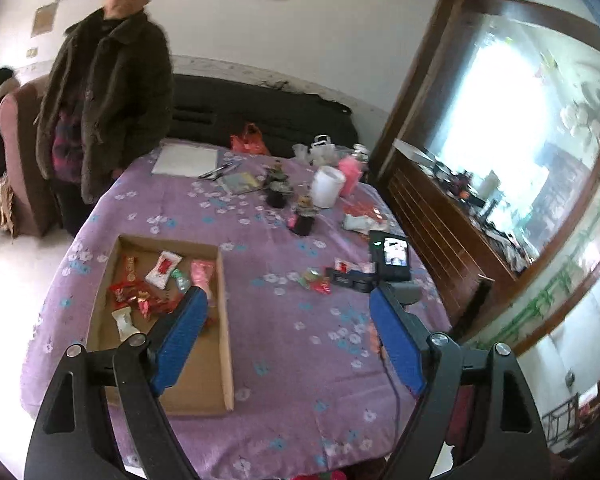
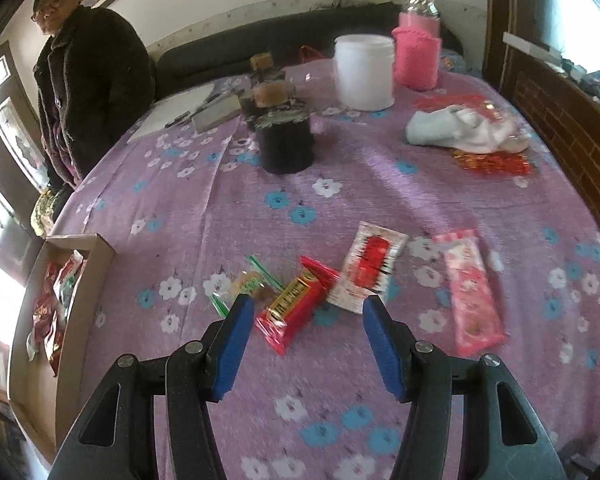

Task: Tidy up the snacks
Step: 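Move both tools back over the remaining snacks and grasp the red candy bar with the right tool, then grasp the green-wrapped candy with the left tool while the right tool holds the red bar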

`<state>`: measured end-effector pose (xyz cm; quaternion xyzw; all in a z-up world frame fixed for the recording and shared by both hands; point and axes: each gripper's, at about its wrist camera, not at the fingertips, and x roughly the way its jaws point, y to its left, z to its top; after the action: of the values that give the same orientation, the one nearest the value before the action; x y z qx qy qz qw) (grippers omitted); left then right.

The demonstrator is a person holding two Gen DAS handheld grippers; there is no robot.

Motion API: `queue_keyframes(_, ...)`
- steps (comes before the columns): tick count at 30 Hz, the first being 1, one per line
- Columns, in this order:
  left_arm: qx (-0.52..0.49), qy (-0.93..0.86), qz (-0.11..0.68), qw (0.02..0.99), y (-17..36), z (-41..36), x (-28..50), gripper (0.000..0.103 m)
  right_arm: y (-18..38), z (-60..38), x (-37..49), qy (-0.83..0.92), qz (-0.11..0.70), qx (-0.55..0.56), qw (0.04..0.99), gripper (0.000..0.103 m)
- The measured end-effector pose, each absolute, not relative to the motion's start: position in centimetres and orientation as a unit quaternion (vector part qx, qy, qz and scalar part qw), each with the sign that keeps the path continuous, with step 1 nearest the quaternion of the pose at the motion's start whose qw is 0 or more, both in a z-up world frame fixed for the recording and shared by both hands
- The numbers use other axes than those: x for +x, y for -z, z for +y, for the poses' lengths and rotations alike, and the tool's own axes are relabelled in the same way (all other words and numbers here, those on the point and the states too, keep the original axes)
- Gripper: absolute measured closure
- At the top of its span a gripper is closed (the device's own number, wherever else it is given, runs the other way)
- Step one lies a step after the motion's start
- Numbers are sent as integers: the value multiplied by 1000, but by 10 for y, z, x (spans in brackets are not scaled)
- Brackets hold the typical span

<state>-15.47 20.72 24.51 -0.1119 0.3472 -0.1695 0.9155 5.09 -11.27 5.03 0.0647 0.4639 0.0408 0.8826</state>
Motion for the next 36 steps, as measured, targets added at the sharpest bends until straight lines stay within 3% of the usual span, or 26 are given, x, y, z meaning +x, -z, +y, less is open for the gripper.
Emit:
queue_keyframes(8, -165, 100, 460, 867, -118, 249, -113, 19, -37, -104, 81, -11, 472, 50, 880, 44)
queue_keyframes(12, -170, 81, 472, 861, -89, 254, -114, 19, -26, -102, 84, -3, 482, 43, 875, 45)
queue_keyframes(15, -174, 78, 461, 867, -84, 255, -118, 19, -20, -99, 86, 22, 482, 29, 875, 49)
queue_keyframes(17, -179, 83, 457, 868, -83, 253, -118, 19, -15, -95, 87, 27, 489, 19, 872, 66)
queue_keyframes(19, -181, 87, 455, 868, -84, 249, -117, 19, -15, -90, 80, 26, 485, 7, 874, 73)
queue_keyframes(28, -158, 129, 449, 870, -90, 201, -99, 19, -16, -98, 18, -22, 498, 15, 867, 73)
queue_keyframes(36, -105, 158, 392, 900, -107, 135, -59, 20, -15, -113, -5, -46, 465, 19, 884, 68)
